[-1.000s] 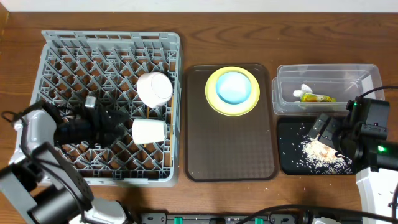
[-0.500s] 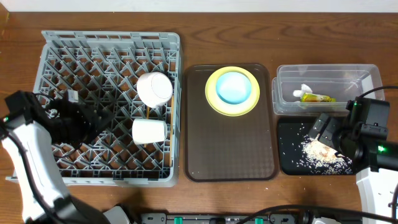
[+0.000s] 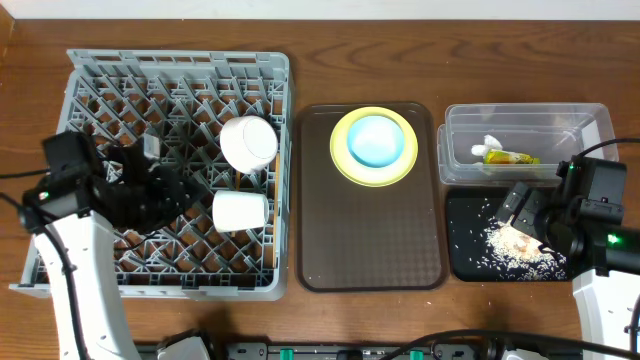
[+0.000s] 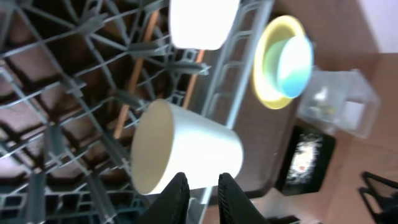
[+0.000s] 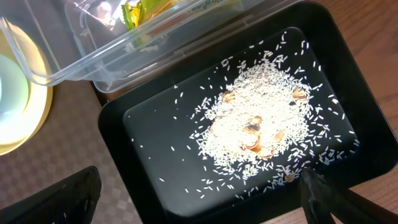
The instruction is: Sort waste into correct bins and load items into the dishwasher
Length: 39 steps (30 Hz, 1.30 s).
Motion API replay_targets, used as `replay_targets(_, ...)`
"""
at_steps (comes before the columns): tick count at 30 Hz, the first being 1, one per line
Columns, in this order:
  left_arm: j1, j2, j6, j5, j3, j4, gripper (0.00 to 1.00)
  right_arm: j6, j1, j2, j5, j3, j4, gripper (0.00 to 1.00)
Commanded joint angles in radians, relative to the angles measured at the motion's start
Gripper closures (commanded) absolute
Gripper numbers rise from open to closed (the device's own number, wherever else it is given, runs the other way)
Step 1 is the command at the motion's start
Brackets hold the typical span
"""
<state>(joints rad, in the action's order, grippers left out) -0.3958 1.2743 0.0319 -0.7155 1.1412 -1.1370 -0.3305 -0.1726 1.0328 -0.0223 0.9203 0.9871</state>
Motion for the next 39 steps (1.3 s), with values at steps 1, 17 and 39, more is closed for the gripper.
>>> replay_targets(1,0.019,0.027,0.026,0.122,-0.021,0.001,0.79,-0.005,-0.008,-0.004,-0.003,0.009,0.001,0.01)
replay_targets(17,0.023,0.071,-0.046,-0.155,-0.037,-0.032,0.92,-0.005,-0.008,-0.004,-0.003,0.009,0.001,0.01)
replay_targets(39,0.021,0.07,0.016,0.092,-0.132,0.118,0.91,-0.005,-0.008,-0.004,-0.003,0.009,0.001,0.01)
